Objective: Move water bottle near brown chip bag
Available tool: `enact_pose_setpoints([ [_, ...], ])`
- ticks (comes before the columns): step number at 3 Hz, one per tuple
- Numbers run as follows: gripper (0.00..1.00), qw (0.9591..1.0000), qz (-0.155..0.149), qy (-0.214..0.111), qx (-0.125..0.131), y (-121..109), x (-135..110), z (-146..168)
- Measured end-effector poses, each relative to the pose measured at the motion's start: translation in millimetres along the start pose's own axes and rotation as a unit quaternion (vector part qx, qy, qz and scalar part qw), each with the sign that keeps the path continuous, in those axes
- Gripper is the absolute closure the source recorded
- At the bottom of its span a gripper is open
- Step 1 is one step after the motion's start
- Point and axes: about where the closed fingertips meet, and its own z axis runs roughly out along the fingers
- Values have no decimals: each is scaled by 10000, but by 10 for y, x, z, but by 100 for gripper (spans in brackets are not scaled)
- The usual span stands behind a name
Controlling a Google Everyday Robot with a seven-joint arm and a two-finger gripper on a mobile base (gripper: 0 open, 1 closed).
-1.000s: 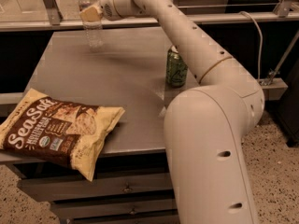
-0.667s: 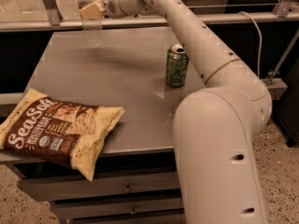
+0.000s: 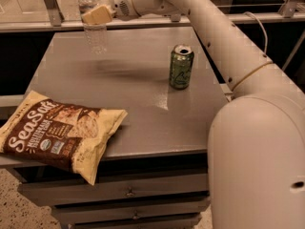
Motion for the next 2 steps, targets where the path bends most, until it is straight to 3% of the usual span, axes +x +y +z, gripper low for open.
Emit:
enact_pose_setpoints([
  [2,100,9983,-176,33,-561,644,19,-120],
])
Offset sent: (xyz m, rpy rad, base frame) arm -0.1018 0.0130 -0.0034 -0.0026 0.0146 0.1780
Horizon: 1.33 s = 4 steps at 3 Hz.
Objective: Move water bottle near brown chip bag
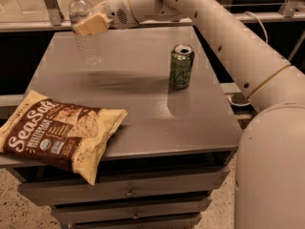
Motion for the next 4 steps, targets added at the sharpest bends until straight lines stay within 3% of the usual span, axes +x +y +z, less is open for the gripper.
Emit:
enact_pose_setpoints([
  [1,100,9991,-24,-108,-409,382,-37,174],
  [4,100,9972,76,-154,-732,786,129,515],
])
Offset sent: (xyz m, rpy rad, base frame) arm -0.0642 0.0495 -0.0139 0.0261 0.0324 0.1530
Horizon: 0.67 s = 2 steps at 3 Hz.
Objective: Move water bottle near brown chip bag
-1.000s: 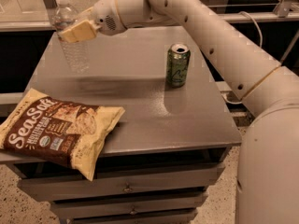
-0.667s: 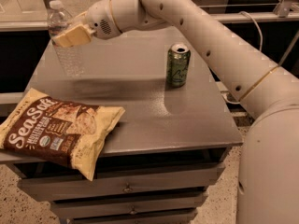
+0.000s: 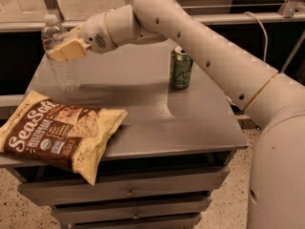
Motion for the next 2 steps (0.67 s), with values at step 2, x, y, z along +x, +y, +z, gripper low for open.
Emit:
enact_pose_setpoints([
  [2,100,9999,42,-83,107,106,111,89],
])
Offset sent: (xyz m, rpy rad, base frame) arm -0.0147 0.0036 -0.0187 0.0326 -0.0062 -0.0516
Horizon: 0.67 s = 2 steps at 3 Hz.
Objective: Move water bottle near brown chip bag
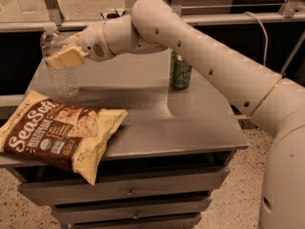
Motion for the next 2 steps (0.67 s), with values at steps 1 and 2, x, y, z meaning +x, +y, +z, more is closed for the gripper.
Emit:
enact_pose_setpoints([
  [1,100,9999,4,-112,70,139,6,22],
  [2,97,9999,-89,-128,35,213,-6,50],
])
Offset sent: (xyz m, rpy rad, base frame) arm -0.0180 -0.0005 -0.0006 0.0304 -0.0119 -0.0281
